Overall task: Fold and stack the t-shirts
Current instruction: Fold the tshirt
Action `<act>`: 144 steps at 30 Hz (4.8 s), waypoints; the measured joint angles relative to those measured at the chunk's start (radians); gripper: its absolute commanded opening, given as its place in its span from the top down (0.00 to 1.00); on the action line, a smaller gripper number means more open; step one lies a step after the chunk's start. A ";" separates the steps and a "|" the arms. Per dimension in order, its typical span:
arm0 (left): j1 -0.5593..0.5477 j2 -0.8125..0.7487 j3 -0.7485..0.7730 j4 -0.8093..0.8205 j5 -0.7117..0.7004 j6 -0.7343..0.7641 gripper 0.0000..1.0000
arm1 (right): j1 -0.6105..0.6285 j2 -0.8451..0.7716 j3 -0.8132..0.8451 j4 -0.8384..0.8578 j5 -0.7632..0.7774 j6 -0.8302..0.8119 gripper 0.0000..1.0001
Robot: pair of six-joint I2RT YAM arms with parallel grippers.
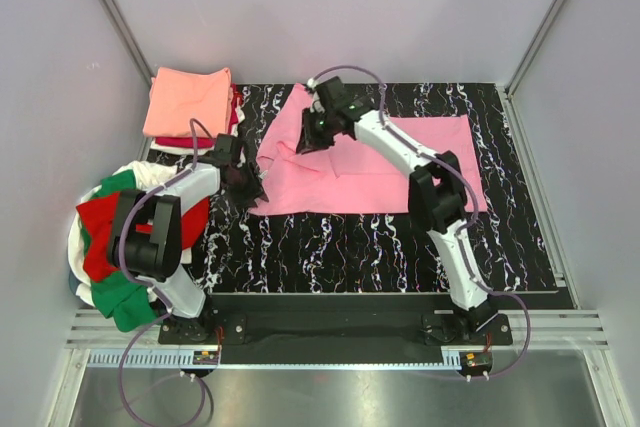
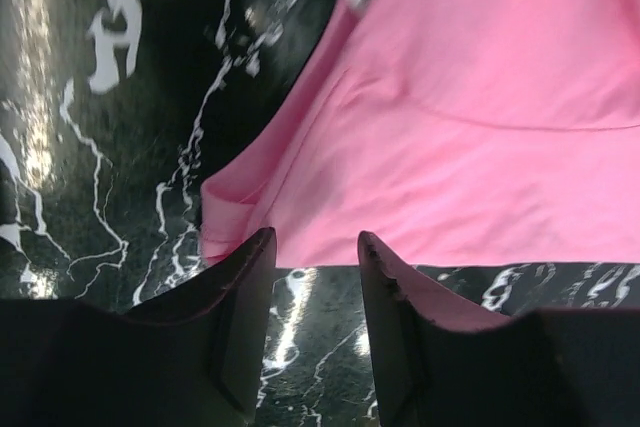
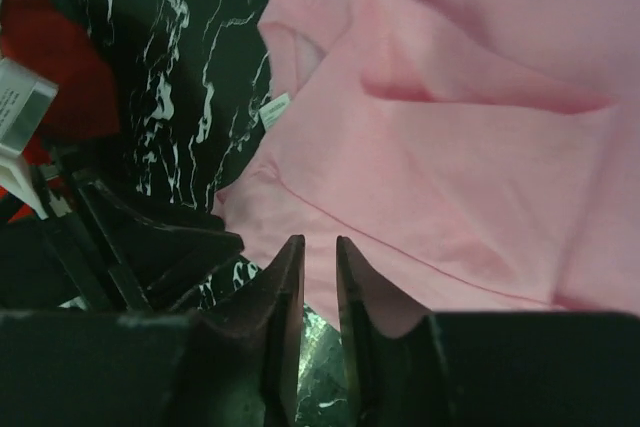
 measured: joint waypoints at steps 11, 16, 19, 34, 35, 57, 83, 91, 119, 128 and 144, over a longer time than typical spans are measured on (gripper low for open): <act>-0.002 -0.019 -0.112 0.058 0.021 -0.015 0.60 | 0.062 0.307 0.181 -0.087 -0.069 0.046 0.79; -0.002 -0.033 -0.134 0.081 0.020 -0.015 0.62 | 0.039 0.346 0.277 -0.106 -0.027 0.041 0.79; -0.002 -0.042 -0.152 0.102 0.020 -0.015 0.64 | -0.003 0.355 0.289 -0.107 -0.020 0.041 0.78; -0.002 -0.084 -0.185 0.088 0.011 0.005 0.52 | -0.229 0.445 0.455 0.161 0.098 0.089 0.21; -0.003 -0.087 -0.171 0.058 0.004 0.013 0.50 | -0.229 0.412 0.420 0.186 0.093 0.093 0.18; 0.093 0.895 1.321 0.000 0.174 0.080 0.42 | -0.213 -0.528 -0.806 0.376 0.144 0.089 0.12; -0.052 0.134 0.078 0.139 0.137 0.026 0.44 | -0.408 -0.464 -1.023 0.361 0.140 0.145 0.17; -0.108 -0.048 -0.138 0.095 0.056 -0.009 0.44 | -0.407 -0.571 -1.145 0.339 0.116 0.195 0.14; -0.019 0.370 0.782 0.012 0.145 0.147 0.24 | -0.406 -0.817 -0.903 -0.040 0.138 0.149 0.03; 0.002 1.001 1.339 0.059 0.339 0.095 0.27 | -0.406 -0.801 -0.905 -0.040 0.116 0.121 0.03; -0.074 1.005 1.280 0.167 0.382 0.003 0.49 | -0.406 -0.963 -0.941 -0.095 0.122 0.113 0.01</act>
